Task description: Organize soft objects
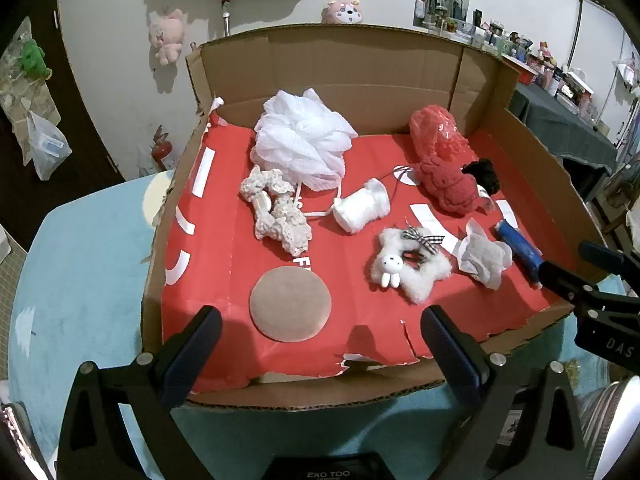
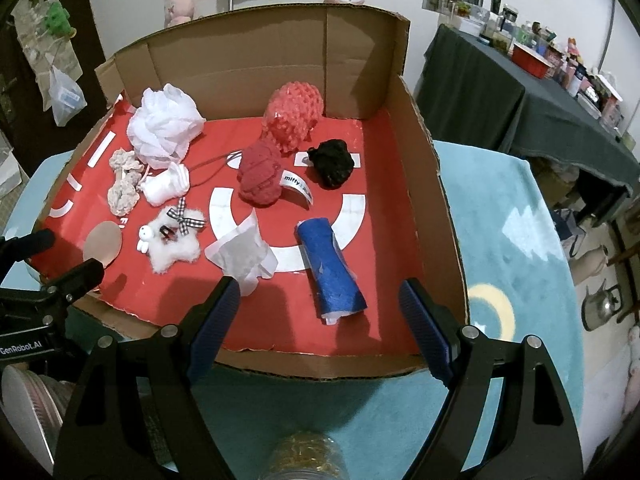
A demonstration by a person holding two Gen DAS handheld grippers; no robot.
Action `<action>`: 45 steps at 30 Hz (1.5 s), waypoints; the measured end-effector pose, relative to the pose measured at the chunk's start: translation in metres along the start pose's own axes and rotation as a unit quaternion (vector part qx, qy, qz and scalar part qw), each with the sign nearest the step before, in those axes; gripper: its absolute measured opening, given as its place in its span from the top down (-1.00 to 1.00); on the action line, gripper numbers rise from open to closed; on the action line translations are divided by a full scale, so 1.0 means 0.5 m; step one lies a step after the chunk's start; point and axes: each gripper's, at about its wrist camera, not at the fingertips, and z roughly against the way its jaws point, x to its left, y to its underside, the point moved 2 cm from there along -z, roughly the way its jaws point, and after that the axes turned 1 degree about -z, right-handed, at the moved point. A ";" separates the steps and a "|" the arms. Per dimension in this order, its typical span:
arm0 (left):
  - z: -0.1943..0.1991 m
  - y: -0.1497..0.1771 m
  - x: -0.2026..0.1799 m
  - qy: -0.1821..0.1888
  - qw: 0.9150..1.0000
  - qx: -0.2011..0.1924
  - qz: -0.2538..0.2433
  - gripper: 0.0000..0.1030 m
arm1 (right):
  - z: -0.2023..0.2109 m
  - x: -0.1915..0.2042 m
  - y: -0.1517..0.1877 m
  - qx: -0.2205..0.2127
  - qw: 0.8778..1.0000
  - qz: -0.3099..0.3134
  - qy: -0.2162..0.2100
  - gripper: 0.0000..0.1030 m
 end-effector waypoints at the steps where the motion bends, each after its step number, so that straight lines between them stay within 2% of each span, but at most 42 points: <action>1: 0.000 0.000 0.000 0.000 1.000 0.000 0.001 -0.97 | 0.000 0.000 0.000 -0.001 1.000 0.000 0.001 -0.59; 45: 0.001 -0.002 0.000 -0.001 1.000 -0.005 -0.003 -0.97 | 0.006 0.001 -0.001 -0.013 1.000 0.004 0.012 -0.59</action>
